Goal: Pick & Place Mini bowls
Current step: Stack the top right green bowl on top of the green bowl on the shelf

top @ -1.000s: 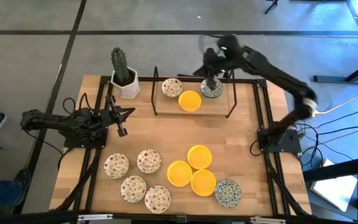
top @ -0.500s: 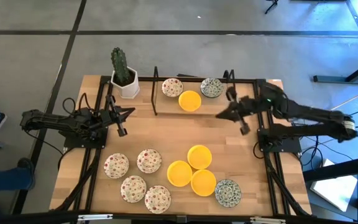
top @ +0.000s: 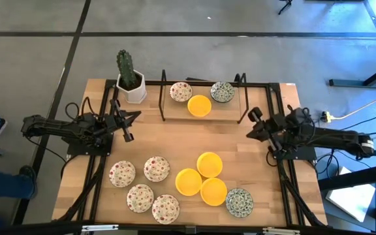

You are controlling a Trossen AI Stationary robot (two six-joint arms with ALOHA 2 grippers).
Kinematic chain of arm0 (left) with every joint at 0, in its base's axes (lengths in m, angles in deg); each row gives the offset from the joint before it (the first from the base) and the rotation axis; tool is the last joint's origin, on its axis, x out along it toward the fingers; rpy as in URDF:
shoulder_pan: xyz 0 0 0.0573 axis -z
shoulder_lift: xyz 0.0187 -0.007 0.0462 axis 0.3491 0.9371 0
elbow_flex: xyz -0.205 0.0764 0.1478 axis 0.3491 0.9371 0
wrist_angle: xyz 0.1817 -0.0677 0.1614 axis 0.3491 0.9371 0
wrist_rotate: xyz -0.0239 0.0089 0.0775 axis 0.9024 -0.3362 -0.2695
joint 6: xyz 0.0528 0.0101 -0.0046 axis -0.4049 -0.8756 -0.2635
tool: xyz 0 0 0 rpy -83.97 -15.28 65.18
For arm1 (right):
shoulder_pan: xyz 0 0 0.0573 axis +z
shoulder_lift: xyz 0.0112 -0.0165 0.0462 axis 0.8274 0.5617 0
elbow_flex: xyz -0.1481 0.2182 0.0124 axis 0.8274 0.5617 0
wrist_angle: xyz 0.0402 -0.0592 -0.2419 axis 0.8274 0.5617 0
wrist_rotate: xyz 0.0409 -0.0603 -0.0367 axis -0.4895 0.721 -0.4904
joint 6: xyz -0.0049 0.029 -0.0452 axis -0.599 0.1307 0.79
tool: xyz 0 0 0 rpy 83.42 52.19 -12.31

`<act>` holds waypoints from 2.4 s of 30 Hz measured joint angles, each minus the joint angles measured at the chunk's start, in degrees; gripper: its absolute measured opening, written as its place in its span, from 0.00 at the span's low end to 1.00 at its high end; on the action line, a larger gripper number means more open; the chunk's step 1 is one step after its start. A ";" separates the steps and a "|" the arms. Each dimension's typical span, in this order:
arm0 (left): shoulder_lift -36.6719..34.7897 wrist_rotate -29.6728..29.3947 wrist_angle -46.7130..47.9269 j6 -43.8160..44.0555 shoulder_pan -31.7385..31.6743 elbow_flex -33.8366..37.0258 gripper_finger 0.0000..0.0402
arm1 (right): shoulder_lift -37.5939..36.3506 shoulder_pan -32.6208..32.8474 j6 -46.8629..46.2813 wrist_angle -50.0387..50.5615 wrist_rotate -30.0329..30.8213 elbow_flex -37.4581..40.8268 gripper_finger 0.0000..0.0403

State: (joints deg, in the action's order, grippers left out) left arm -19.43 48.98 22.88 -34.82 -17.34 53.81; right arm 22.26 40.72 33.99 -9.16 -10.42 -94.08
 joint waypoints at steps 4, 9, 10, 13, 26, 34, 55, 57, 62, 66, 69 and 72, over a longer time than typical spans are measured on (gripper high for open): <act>0.00 -0.10 0.00 -0.02 0.00 0.00 0.02 | -1.56 0.11 1.27 6.36 2.32 1.50 0.01; 0.00 -2.16 0.06 -0.07 0.00 0.00 0.01 | -3.17 3.22 7.17 18.75 11.86 1.51 0.01; 0.00 -2.37 0.10 -0.07 0.00 0.00 0.01 | -3.67 4.54 7.98 20.70 14.24 1.51 0.01; 0.00 -2.41 0.40 -0.04 0.00 0.00 0.01 | -5.16 9.45 10.13 24.64 17.90 1.51 0.01; 0.00 -2.35 2.23 1.59 0.04 0.00 0.01 | -21.70 18.01 16.71 22.50 16.70 6.08 0.01; 0.00 -2.28 2.19 3.59 0.04 0.00 0.01 | -24.49 17.99 17.08 26.09 17.67 4.87 0.03; 20.12 -6.71 8.56 18.93 11.64 -19.71 0.01 | -24.44 17.99 22.01 33.96 30.36 5.12 0.03; 27.29 -12.24 13.66 19.80 14.26 -25.15 0.01 | -24.42 17.99 21.79 34.90 30.34 5.14 0.02; 44.10 -28.68 33.52 25.02 19.63 -38.93 0.02 | -24.42 17.99 21.58 33.68 30.29 5.14 0.03; 53.36 -34.07 53.26 38.74 22.09 -51.07 0.07 | -24.42 17.99 19.93 31.36 30.71 5.16 0.03; 57.87 -30.10 65.21 46.70 23.53 -59.91 0.13 | -24.42 17.99 18.52 26.95 32.29 5.18 0.03; 60.97 -19.01 73.93 50.44 23.88 -66.62 0.21 | -24.42 17.99 19.09 20.87 33.86 5.18 0.03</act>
State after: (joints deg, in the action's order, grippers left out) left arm 41.54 29.97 96.81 15.62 6.55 -12.82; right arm -2.16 58.70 53.08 11.71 23.44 -88.90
